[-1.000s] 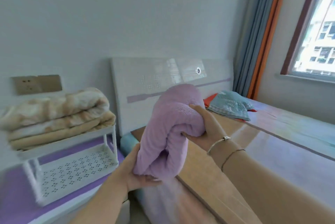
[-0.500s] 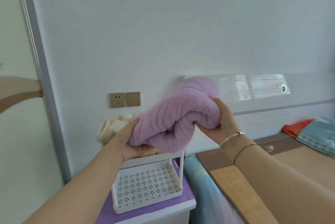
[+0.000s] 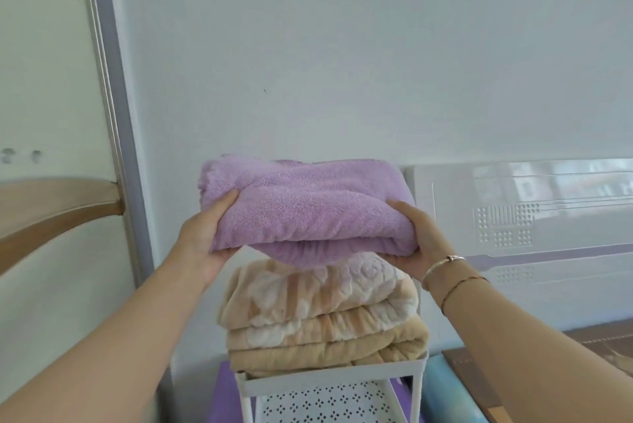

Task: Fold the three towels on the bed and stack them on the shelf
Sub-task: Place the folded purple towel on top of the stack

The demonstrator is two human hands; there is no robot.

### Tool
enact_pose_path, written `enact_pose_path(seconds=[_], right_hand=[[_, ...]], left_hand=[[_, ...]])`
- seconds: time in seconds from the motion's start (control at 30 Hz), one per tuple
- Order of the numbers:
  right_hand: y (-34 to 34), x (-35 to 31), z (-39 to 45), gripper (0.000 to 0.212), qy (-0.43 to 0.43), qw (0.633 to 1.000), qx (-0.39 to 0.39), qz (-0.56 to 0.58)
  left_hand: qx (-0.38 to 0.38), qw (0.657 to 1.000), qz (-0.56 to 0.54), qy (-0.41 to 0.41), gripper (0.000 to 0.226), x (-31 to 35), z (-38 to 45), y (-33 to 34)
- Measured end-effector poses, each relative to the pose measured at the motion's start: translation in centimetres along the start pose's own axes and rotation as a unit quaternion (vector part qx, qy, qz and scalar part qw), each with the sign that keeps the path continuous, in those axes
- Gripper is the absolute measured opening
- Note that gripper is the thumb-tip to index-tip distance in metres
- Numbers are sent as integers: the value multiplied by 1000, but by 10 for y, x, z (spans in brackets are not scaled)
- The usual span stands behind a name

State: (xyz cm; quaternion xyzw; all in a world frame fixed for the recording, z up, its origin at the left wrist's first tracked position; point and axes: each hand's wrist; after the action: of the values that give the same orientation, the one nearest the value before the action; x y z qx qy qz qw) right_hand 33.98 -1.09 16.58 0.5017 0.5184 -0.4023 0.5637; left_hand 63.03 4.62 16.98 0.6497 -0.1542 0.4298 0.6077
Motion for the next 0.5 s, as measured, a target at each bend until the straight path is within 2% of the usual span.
enact_pose_path(seconds=[0.03, 0.13, 0.17, 0.23, 0.33, 0.4, 0.43, 0.47, 0.5], right_hand=[[0, 4, 10, 50, 11, 1000, 5, -18], [-12, 32, 44, 103, 66, 981, 82, -163], [-16, 41, 51, 106, 77, 971, 110, -196], [-19, 46, 50, 90, 74, 962, 148, -217], [-17, 37, 44, 95, 46, 963, 162, -210], [-14, 30, 36, 85, 40, 953, 163, -253], [-9, 27, 29, 72, 39, 936, 172, -305], [-6, 27, 23, 60, 23, 908, 188, -374], [-1, 26, 19, 53, -7, 860, 208, -465]], left_hand=[[23, 1000, 14, -10, 40, -2, 4, -3], [82, 978, 127, -147, 47, -22, 7, -22], [103, 964, 145, -195, 49, -31, 5, -29], [141, 950, 149, -234, 54, -45, 3, -38], [122, 967, 150, -166, 59, -44, 11, -37], [126, 968, 191, -107, 69, -39, 17, -31], [140, 956, 247, -73, 71, -37, 16, -26], [160, 924, 346, -31, 72, -38, 13, -21], [170, 866, 470, 20, 72, -38, 9, -16]])
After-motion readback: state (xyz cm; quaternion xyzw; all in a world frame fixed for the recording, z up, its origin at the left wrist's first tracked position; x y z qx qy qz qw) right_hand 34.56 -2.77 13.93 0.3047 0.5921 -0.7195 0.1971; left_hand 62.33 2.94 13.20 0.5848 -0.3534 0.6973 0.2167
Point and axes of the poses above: each hand's wrist, its own z-axis towards the middle knuckle, its own y-axis out of the palm, x = y × z, and after that the axes turned 15 degrees about -z, right-handed
